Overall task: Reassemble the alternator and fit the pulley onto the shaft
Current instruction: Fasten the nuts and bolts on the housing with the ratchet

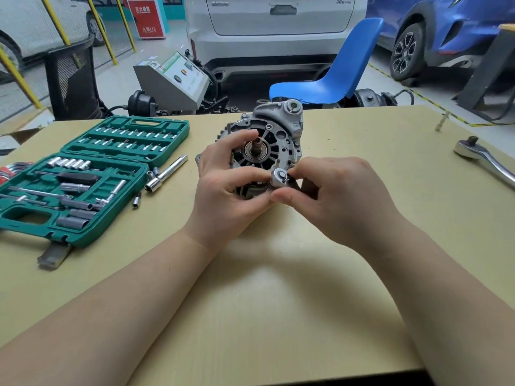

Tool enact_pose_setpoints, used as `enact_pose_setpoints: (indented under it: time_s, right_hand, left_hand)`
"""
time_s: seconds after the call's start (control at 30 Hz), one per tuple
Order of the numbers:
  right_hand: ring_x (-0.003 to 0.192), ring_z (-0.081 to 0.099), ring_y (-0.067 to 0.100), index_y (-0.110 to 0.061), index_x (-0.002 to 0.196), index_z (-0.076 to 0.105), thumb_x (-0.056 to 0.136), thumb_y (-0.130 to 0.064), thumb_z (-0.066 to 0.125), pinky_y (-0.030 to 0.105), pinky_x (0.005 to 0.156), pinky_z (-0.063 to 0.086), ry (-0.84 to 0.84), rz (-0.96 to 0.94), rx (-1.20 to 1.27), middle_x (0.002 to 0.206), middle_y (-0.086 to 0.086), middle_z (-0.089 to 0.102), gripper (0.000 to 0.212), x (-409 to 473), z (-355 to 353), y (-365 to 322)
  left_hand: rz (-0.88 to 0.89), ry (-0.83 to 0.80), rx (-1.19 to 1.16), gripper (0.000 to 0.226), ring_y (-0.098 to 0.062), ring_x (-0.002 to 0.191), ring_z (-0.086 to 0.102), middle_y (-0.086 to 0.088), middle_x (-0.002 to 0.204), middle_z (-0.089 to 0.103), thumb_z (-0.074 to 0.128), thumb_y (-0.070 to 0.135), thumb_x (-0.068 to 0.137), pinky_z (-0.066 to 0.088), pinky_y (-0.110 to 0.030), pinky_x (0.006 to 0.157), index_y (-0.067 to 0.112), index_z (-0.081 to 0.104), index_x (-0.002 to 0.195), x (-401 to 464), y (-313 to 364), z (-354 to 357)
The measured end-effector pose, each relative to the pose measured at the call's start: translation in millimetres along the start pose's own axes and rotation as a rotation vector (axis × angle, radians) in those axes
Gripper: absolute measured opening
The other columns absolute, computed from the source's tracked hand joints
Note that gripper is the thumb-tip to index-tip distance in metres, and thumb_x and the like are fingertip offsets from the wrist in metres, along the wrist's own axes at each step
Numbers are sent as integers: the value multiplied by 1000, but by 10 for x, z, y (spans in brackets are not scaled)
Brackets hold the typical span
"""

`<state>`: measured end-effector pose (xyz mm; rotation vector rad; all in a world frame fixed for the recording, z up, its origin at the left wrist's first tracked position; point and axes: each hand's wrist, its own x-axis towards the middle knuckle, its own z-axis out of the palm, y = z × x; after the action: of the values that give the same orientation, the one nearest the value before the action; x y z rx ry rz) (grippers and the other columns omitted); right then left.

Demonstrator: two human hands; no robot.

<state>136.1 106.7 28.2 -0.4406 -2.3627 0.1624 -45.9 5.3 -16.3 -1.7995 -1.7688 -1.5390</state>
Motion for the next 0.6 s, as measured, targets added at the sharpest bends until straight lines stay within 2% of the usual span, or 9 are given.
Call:
enact_pose_setpoints:
  time_s: [0.13,0.23,0.37,0.5,0.6]
  right_hand:
    - [58,58,33,-12,84,69,86,-54,71,40,59,50,19,12,30,62,2,66,42,-15,36,-65]
    - [59,55,31,-13,82,67,87,-56,70,40,57,47,-8,0,8,63,0,62,42,9,-2,-59]
    - [61,48,29,-17,81,64,85,-51,72,39,56,44,-28,-21,-5,63,-5,54,36,50,-88,6]
    - [67,53,31,-17,87,64,84,-47,75,42,59,48,2,2,-22,69,-6,59,33,57,-116,47]
    - [68,55,33,-14,87,63,86,-43,77,44,64,50,35,79,59,69,-3,62,32,66,-91,72]
  left_hand:
    - [-34,2,-28,17,-40,134,56,-12,146,58,95,27,80,44,-66,108,15,85,87,-19,-56,-15]
    - [-4,-11,-8,18,-40,136,54,-14,147,58,93,29,82,43,-67,108,12,85,87,-16,-85,-4]
    - [41,12,68,19,-32,135,54,-13,147,59,94,25,82,38,-71,106,10,83,84,8,-58,109]
    - [45,49,116,21,-44,128,58,-18,141,63,91,24,84,33,-79,105,7,79,81,93,15,271]
    - [24,22,139,22,-44,131,57,-16,142,64,88,26,88,27,-79,110,8,78,82,195,54,324]
